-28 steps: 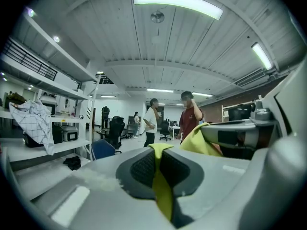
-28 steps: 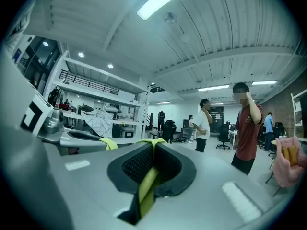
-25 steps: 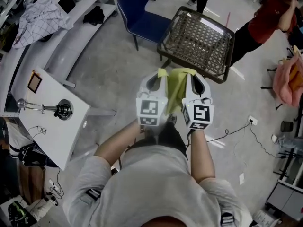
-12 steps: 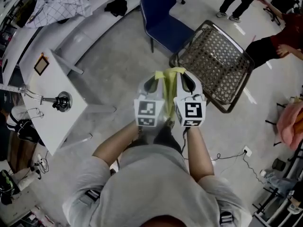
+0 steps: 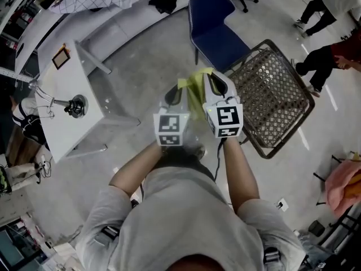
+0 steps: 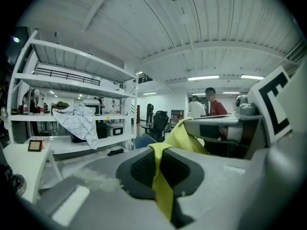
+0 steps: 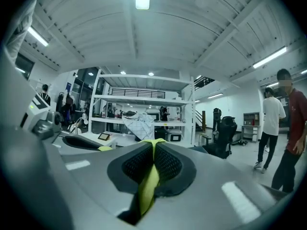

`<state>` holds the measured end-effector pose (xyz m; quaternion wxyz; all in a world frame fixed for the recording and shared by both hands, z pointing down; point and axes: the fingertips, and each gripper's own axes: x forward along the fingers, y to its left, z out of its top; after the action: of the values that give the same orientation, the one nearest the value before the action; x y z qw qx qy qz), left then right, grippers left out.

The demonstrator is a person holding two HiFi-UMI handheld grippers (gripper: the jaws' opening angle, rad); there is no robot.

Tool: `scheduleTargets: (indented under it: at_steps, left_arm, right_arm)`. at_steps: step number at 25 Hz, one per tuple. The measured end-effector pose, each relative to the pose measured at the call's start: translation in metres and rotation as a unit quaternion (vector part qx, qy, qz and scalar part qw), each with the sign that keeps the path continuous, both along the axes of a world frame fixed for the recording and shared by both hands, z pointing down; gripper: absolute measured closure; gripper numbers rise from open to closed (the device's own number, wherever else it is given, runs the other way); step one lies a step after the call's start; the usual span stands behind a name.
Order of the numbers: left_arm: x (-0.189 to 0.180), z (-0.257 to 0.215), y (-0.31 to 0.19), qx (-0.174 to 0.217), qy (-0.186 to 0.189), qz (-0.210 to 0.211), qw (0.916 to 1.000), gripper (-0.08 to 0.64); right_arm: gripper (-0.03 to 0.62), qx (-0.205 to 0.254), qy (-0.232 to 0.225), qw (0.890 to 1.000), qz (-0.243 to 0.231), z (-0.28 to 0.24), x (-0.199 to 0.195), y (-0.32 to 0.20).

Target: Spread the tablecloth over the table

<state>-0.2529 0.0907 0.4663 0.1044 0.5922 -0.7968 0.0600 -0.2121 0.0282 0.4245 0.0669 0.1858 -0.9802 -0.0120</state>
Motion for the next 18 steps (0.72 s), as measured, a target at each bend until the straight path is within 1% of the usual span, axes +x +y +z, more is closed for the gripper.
scheduleTargets:
  at_steps: [4,8,13,16,18]
  left_arm:
    - [-0.022,-0.003,-0.012,-0.001,-0.003,-0.028,0.9996,0.534]
    - [-0.052,0.007,-0.033,0.0,0.001,-0.044,0.999,0.534]
    - [-0.089,0.012,-0.082,0.002,0.018,-0.051,0.9986,0.534]
    - [-0.098,0.005,-0.117,0.01,0.024,-0.045,0.9986,0.534]
    - [-0.105,0.003,-0.136,0.014,0.029,-0.039,0.9987,0.534]
  right_arm:
    - [0.58,-0.004,-0.009,0.999,-0.033,-0.001,-0.032,-0.016]
    - [0.58,-0.012,-0.008,0.999,-0.047,0.012,-0.066,-0.045]
    - [0.58,-0.018,0.01,0.999,-0.048,0.014,-0.099,-0.1]
    - [0.58,-0.019,0.016,0.999,-0.041,0.007,-0.107,-0.138]
    - [0.579,-0.02,0.015,0.999,-0.024,0.004,-0.108,-0.167]
